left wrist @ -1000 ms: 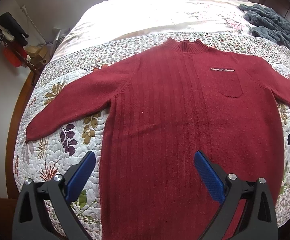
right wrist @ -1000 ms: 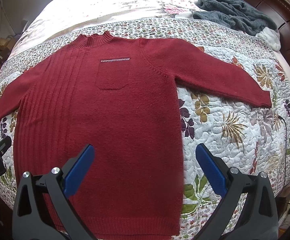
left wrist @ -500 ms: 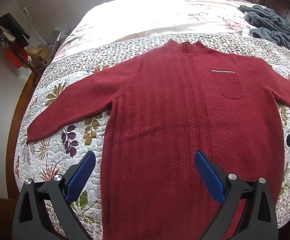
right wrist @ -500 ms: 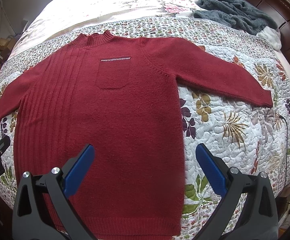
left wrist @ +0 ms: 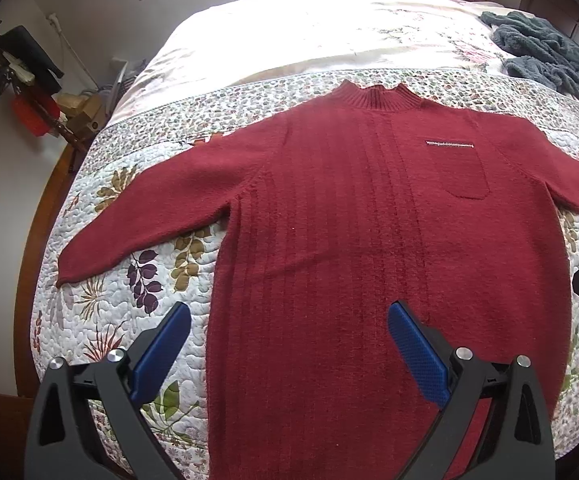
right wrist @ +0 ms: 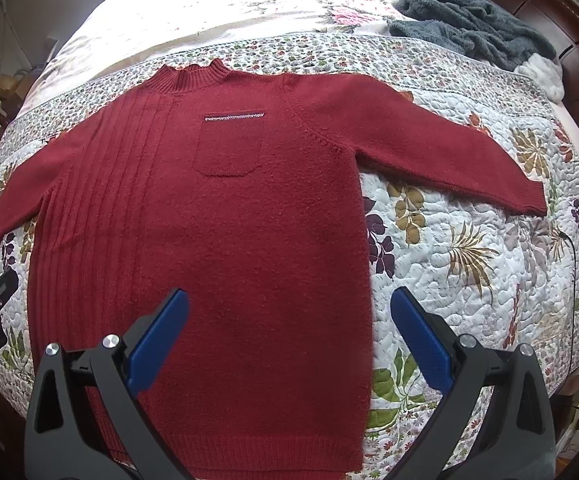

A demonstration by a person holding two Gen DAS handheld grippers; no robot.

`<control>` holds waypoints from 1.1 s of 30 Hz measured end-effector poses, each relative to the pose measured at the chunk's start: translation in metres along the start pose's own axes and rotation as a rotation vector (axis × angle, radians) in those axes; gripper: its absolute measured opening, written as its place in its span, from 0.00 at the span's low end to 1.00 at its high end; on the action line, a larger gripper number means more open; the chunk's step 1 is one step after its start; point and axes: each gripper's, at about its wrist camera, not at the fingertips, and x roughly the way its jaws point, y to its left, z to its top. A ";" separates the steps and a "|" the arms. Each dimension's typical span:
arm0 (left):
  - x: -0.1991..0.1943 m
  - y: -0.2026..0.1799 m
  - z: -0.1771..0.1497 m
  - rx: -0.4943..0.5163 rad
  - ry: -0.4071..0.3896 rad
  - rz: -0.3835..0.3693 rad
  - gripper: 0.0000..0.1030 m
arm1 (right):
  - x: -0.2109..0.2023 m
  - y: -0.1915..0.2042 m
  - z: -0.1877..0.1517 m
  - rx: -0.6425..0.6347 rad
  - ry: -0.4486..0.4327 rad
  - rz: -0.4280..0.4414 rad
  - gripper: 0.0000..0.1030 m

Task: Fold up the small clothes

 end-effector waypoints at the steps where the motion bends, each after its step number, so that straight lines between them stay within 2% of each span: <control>1: 0.000 0.000 0.000 0.001 -0.001 0.002 0.96 | 0.000 0.000 0.000 0.000 0.000 0.000 0.97; 33: 0.000 0.001 0.001 -0.006 -0.008 0.026 0.96 | 0.004 0.004 0.004 -0.003 0.000 0.008 0.97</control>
